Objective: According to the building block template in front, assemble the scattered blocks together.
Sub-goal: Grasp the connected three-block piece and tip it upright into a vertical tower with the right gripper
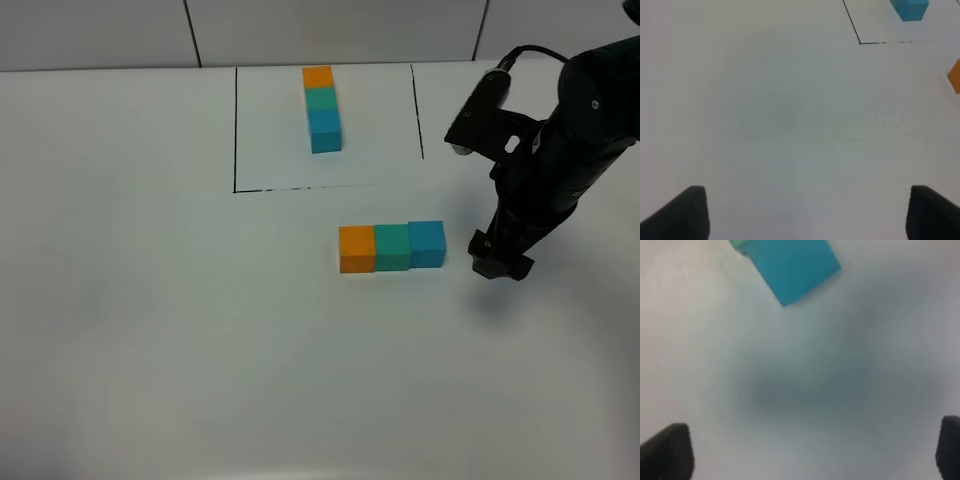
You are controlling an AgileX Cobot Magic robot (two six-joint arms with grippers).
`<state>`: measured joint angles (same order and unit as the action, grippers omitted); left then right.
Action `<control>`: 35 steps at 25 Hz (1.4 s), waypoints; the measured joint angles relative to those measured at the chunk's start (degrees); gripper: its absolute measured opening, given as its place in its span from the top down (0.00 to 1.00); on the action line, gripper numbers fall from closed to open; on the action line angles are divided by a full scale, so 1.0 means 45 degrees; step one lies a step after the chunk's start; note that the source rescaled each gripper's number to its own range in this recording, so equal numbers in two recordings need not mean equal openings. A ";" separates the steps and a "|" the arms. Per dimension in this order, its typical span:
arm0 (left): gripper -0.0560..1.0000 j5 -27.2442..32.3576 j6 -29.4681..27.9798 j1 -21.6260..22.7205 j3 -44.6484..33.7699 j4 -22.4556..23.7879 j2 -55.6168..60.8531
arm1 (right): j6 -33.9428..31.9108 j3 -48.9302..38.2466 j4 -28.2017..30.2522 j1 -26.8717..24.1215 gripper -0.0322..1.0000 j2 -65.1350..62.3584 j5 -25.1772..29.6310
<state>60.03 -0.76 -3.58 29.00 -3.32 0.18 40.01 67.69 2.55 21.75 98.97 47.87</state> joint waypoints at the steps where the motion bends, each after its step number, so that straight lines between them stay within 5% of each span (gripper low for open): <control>1: 0.25 0.0000 0.0000 0.0000 0.0000 0.0000 0.0000 | -0.0271 -0.0043 0.0077 0.0015 0.03 -0.0067 -0.0061; 8: 0.25 0.0000 0.0000 0.0000 0.0000 0.0000 0.0000 | -0.0180 0.0870 0.0348 0.1050 0.04 0.0333 -0.0409; 17: 0.25 0.0000 0.0000 0.0000 0.0000 0.0000 0.0000 | 0.1917 0.5160 0.0383 0.2616 0.07 0.4230 0.1458; 24: 0.25 0.0000 0.0000 0.0000 0.0000 0.0000 0.0000 | 0.2394 0.5668 0.0482 0.2963 0.14 0.6042 0.1511; 29: 0.25 0.0000 -0.0012 0.0000 0.0000 0.0000 0.0000 | 0.2377 0.5683 0.0558 0.2963 0.38 0.6329 0.1511; 31: 0.25 0.0000 -0.0012 0.0000 0.0000 0.0000 0.0000 | 0.2289 0.5696 0.0664 0.2963 0.55 0.6329 0.1511; 34: 0.25 0.0000 -0.0012 0.0000 0.0000 0.0000 0.0000 | 0.1933 0.5708 0.0787 0.2963 0.97 0.6329 0.1524; 35: 0.25 0.0000 -0.0012 0.0000 0.0000 0.0000 0.0000 | 0.1710 0.5719 0.0787 0.2995 0.95 0.6295 0.1563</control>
<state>60.03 -0.81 -3.58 29.00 -3.32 0.18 47.71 93.42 6.09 35.23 127.30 54.91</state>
